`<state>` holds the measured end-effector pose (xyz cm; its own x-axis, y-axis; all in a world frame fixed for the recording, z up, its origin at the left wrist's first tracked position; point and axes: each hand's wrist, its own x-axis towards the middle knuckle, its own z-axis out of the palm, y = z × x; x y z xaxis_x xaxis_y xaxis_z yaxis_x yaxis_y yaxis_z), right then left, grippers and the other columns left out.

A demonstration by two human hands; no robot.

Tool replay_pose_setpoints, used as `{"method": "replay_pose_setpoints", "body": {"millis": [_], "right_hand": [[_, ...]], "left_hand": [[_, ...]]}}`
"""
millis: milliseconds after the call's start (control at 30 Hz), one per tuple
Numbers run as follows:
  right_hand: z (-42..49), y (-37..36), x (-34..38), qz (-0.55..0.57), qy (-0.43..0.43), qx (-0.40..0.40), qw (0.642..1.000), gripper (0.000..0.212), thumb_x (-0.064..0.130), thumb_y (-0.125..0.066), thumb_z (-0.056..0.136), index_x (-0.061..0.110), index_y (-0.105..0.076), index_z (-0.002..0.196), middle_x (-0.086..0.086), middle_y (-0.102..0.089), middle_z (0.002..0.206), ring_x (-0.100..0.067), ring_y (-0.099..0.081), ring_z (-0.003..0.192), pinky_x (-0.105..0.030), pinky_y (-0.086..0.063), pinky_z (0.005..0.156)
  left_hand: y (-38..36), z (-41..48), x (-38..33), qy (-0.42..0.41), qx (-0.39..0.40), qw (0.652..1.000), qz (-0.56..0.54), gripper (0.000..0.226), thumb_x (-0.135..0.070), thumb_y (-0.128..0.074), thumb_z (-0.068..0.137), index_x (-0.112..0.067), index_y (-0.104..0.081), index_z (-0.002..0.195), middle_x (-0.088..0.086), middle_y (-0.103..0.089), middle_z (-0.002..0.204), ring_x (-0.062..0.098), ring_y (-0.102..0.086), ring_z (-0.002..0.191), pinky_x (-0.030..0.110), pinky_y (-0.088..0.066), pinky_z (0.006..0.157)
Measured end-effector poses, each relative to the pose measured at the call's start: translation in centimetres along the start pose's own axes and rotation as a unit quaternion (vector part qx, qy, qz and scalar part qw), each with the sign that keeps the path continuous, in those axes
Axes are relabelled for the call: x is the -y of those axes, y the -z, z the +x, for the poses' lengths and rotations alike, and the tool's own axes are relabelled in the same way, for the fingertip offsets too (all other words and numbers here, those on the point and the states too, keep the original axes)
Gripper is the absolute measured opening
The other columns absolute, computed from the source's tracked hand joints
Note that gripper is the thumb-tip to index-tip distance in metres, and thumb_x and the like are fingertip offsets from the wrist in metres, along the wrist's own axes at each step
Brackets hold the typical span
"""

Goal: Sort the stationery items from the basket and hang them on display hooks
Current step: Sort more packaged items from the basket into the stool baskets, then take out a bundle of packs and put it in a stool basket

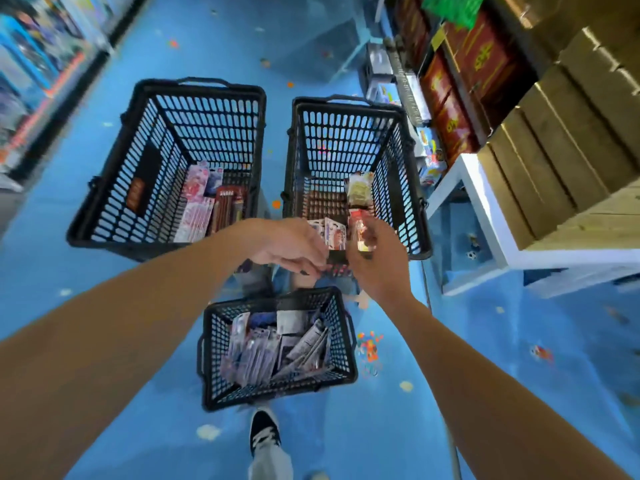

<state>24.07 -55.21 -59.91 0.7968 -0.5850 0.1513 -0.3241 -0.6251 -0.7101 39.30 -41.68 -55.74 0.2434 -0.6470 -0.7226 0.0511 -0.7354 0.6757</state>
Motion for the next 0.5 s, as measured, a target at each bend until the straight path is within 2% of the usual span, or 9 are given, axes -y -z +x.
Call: {"method": "replay_pose_setpoints", "body": {"millis": [100, 200, 267, 333, 400, 433, 500], "right_hand": [[-5.4, 0.2, -0.7, -0.073, 0.078, 0.048, 0.993, 0.024, 0.03, -0.069, 0.089, 0.02, -0.054, 0.106, 0.009, -0.052, 0.091, -0.013, -0.047, 0.08, -0.024, -0.033, 0.068], [-10.0, -0.5, -1.7, -0.113, 0.101, 0.133, 0.98, 0.028, 0.027, -0.073, 0.087, 0.016, -0.059, 0.108, -0.002, -0.061, 0.096, -0.025, -0.057, 0.088, -0.026, -0.036, 0.068], [-11.6, -1.8, -2.6, -0.126, 0.069, 0.182, 0.973, 0.027, 0.028, -0.07, 0.09, 0.014, -0.059, 0.11, -0.005, -0.062, 0.098, -0.029, -0.059, 0.089, -0.031, -0.042, 0.067], [-12.7, -3.5, -3.7, -0.128, 0.022, 0.217, 0.968, 0.025, 0.03, -0.065, 0.093, 0.015, -0.057, 0.111, -0.005, -0.061, 0.098, -0.031, -0.059, 0.09, -0.038, -0.049, 0.071], [-13.6, -5.6, -5.0, -0.145, -0.011, 0.247, 0.958, 0.026, 0.031, -0.063, 0.094, 0.017, -0.056, 0.115, -0.007, -0.062, 0.104, -0.034, -0.06, 0.096, -0.042, -0.052, 0.077], [-14.1, -6.8, -5.8, -0.162, -0.025, 0.264, 0.951, 0.028, 0.031, -0.062, 0.095, 0.018, -0.056, 0.118, -0.008, -0.063, 0.109, -0.035, -0.061, 0.1, -0.042, -0.052, 0.08], [-15.2, -9.2, -7.2, -0.172, -0.062, 0.287, 0.94, 0.03, 0.031, -0.061, 0.094, 0.019, -0.056, 0.122, -0.008, -0.065, 0.111, -0.035, -0.063, 0.102, -0.038, -0.051, 0.078]], "left_hand": [[-3.1, -1.9, 2.9, 0.05, 0.057, 0.997, 0.031, 0.007, -0.009, -0.071, 0.096, -0.01, -0.068, 0.102, 0.007, -0.08, 0.102, 0.015, -0.077, 0.098, 0.021, -0.053, 0.068], [-5.8, -2.1, 6.8, 0.087, 0.085, 0.99, 0.065, 0.012, -0.012, -0.074, 0.095, -0.01, -0.069, 0.105, -0.002, -0.079, 0.085, 0.012, -0.077, 0.092, 0.022, -0.051, 0.068], [-6.9, -1.3, 10.2, 0.098, 0.08, 0.989, 0.082, 0.011, -0.012, -0.073, 0.095, -0.011, -0.069, 0.105, -0.002, -0.077, 0.079, 0.008, -0.077, 0.086, 0.023, -0.046, 0.061], [-7.3, -0.1, 13.7, 0.1, 0.054, 0.987, 0.117, 0.01, -0.013, -0.073, 0.094, -0.013, -0.071, 0.104, 0.006, -0.075, 0.087, 0.006, -0.076, 0.081, 0.025, -0.045, 0.059], [-7.4, 1.2, 16.8, 0.101, 0.025, 0.983, 0.153, 0.009, -0.015, -0.073, 0.093, -0.009, -0.071, 0.099, 0.01, -0.073, 0.086, 0.015, -0.071, 0.075, 0.028, -0.048, 0.06], [-7.4, 1.6, 18.4, 0.104, 0.024, 0.98, 0.168, 0.008, -0.014, -0.072, 0.092, -0.006, -0.069, 0.092, 0.012, -0.067, 0.079, 0.024, -0.062, 0.07, 0.03, -0.045, 0.06], [-7.7, 2.6, 21.4, 0.107, 0.037, 0.973, 0.203, 0.024, -0.012, -0.071, 0.091, -0.007, -0.055, 0.073, 0.016, -0.046, 0.073, 0.026, -0.041, 0.07, 0.036, -0.033, 0.066]]}}
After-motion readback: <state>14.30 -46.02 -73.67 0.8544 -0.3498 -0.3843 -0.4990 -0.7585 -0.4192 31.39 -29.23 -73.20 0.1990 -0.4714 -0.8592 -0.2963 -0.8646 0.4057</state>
